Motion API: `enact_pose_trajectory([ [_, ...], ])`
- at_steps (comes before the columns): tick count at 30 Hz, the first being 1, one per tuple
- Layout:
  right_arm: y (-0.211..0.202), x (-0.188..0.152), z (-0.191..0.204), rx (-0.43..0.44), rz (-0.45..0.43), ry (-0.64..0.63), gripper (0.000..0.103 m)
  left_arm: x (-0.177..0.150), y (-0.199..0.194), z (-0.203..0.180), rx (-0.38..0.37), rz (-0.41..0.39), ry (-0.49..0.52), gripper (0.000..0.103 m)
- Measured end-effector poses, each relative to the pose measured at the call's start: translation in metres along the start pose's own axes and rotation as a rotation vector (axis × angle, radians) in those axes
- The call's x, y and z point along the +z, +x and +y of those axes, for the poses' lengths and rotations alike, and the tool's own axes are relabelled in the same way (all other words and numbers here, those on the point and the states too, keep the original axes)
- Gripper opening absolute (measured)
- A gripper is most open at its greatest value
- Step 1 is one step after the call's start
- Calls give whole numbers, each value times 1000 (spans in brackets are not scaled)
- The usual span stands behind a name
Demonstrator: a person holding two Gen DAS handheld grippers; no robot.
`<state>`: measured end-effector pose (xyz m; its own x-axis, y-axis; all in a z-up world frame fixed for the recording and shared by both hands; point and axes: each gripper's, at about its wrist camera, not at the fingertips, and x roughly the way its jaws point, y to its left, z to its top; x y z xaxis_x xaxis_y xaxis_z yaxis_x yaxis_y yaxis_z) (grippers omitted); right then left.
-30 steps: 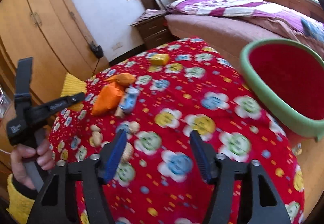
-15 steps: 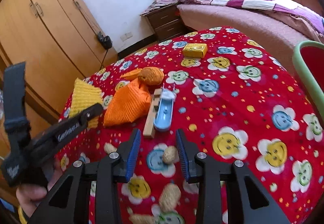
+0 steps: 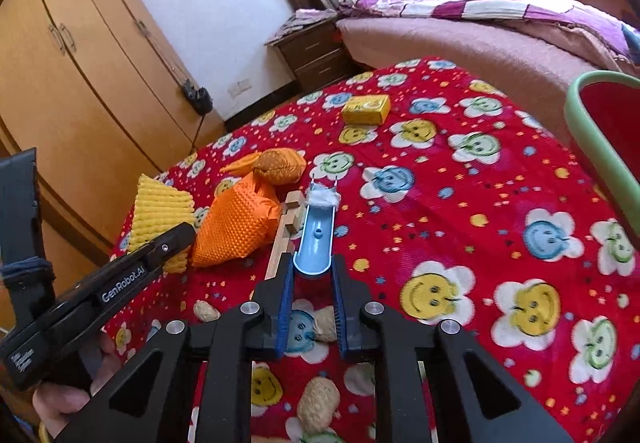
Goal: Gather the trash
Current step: 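Grasp the blue plastic piece with the right tool while the left tool holds the yellow net, then carry the yellow net and blue piece over the red bucket and open both tools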
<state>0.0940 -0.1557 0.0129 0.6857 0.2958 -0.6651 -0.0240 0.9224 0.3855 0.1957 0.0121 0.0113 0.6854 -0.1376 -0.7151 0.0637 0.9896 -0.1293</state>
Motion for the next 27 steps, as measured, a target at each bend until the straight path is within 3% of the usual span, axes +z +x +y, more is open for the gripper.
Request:
enact_pose_trajectory([
  [11, -63, -3, -15, -13, -126, -8, 18, 4, -41, -17, -45, -38, 23, 11],
  [27, -134, -8, -60, -61, -271, 77, 18, 5, -90, -90, -193, -25, 114, 11],
])
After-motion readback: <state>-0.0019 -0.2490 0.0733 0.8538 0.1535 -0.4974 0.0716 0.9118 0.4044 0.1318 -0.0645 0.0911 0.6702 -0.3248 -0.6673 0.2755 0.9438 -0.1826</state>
